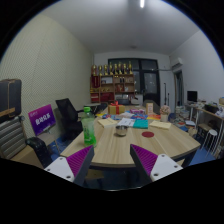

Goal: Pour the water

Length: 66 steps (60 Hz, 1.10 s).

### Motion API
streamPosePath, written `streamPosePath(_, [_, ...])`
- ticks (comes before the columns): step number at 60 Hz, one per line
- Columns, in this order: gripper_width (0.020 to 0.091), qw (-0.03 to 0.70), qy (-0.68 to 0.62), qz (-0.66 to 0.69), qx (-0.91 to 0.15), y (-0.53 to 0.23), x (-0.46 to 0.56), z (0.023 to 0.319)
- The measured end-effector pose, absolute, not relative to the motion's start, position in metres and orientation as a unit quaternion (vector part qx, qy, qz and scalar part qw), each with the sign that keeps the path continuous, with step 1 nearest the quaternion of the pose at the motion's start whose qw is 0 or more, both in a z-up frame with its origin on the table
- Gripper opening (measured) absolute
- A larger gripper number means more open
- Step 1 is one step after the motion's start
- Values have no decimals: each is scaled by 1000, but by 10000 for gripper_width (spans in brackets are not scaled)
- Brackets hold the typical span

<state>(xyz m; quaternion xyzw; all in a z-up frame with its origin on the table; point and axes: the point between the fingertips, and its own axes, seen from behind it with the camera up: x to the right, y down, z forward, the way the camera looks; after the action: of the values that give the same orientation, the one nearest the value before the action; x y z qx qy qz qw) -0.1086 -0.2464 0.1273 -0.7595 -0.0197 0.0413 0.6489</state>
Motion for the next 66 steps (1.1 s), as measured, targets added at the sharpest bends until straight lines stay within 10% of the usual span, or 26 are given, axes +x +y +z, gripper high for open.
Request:
streamPosePath(59, [805, 696, -1, 26, -718, 23, -242, 121])
streamPosePath(62, [588, 689, -2, 13, -725, 33, -240, 114])
streamPosePath(66, [556, 693, -13, 1, -721, 38, -242, 115])
